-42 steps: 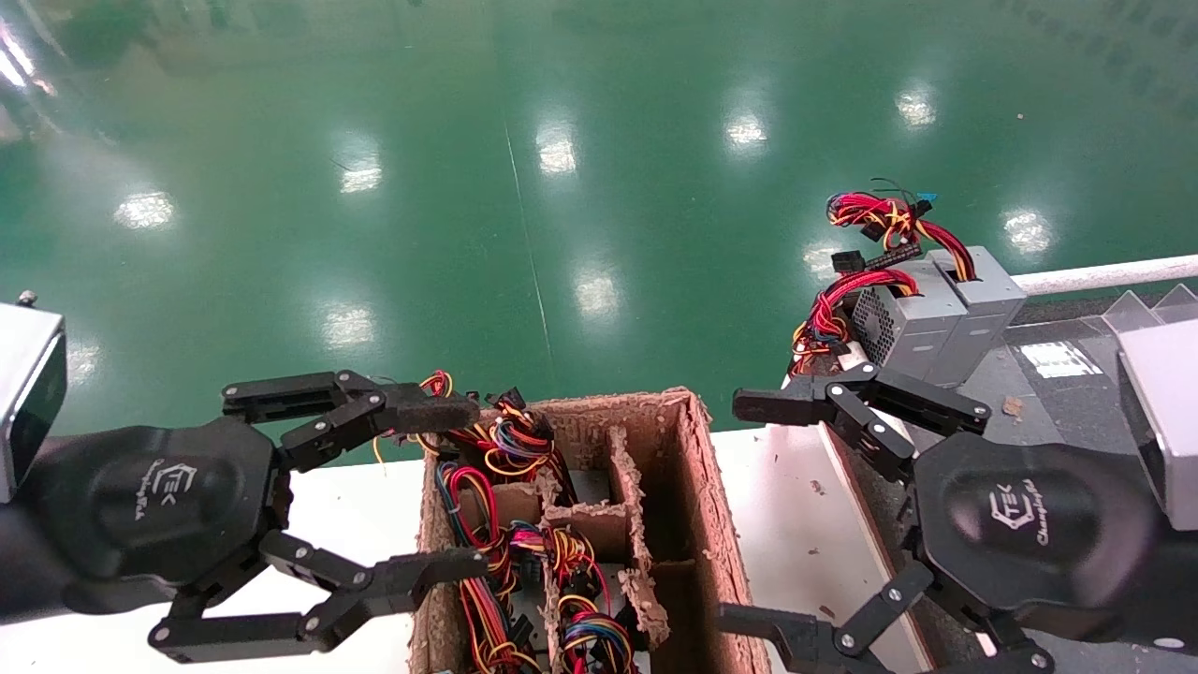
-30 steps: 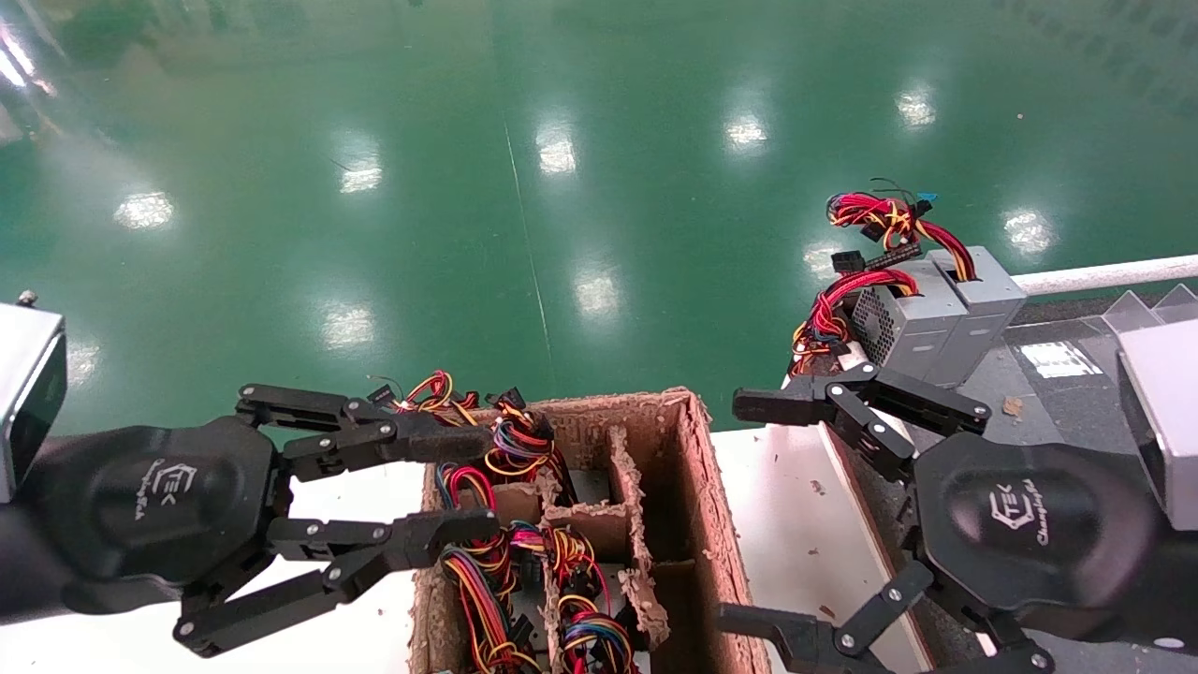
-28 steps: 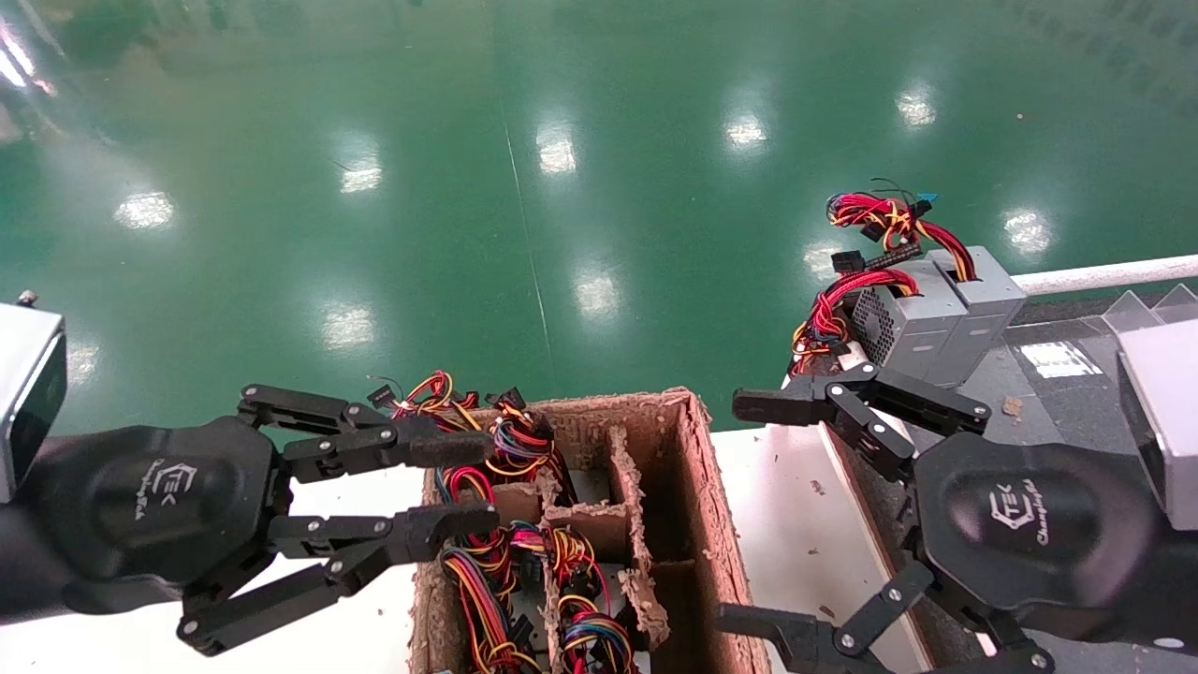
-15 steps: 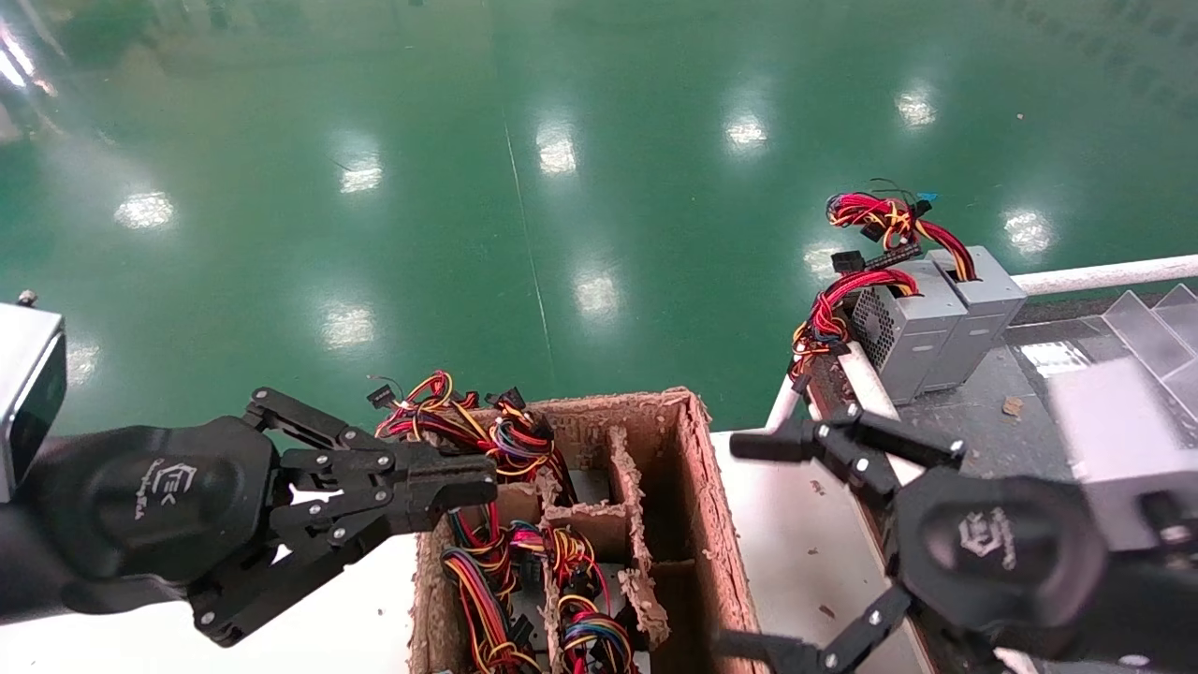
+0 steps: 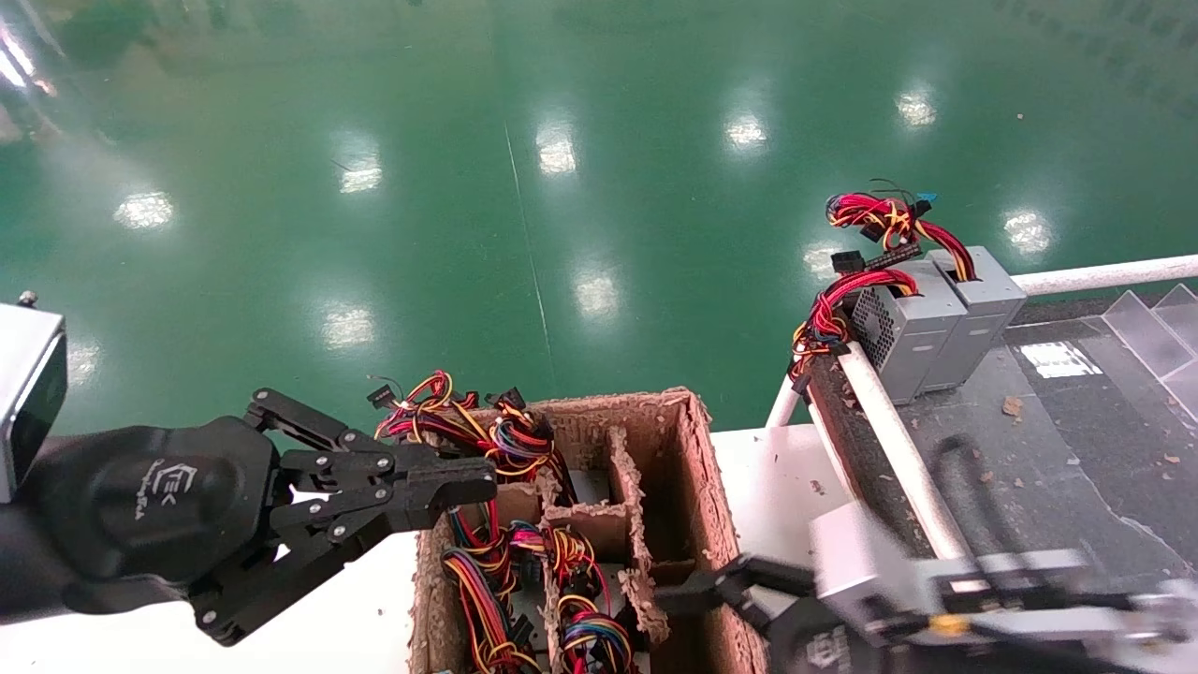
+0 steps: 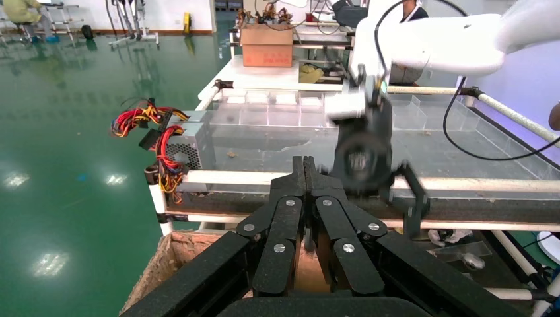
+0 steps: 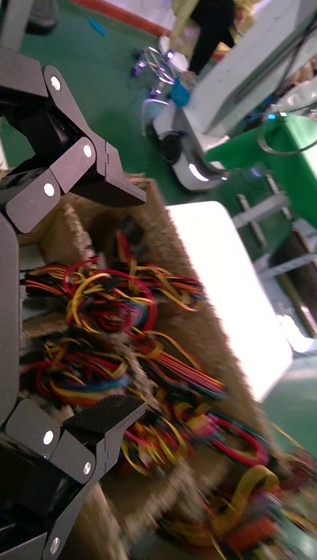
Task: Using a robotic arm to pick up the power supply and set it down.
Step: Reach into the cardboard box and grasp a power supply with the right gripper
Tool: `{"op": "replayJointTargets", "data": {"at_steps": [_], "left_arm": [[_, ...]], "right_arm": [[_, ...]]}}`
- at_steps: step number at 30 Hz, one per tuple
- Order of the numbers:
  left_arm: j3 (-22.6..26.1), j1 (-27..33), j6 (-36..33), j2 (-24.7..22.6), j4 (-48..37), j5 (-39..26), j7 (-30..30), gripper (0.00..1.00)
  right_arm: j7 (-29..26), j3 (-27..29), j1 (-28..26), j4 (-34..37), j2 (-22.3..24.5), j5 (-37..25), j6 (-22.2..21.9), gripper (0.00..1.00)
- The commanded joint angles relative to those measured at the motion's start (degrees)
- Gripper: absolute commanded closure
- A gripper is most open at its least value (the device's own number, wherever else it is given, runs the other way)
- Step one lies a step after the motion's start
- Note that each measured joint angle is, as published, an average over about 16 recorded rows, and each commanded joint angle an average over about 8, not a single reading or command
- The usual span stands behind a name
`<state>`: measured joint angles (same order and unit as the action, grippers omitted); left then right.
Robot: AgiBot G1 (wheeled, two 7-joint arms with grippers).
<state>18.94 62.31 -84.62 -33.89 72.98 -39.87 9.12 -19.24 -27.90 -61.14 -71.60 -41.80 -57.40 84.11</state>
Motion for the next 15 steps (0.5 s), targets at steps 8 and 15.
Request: {"op": "replayJointTargets", "data": {"at_steps": [8,15], "left_arm": [[0.0,0.0,0.0,0.0,0.0,0.0,0.0,0.0],[0.0,0.0,0.0,0.0,0.0,0.0,0.0,0.0]], "right_arm": [[-0.2,-3.4,0.2,2.2,-4.3,-5.2,-1.7,1.0],[-0.3,-4.5,0.3,2.5,-6.2,-7.3,-3.2,1.0]]}}
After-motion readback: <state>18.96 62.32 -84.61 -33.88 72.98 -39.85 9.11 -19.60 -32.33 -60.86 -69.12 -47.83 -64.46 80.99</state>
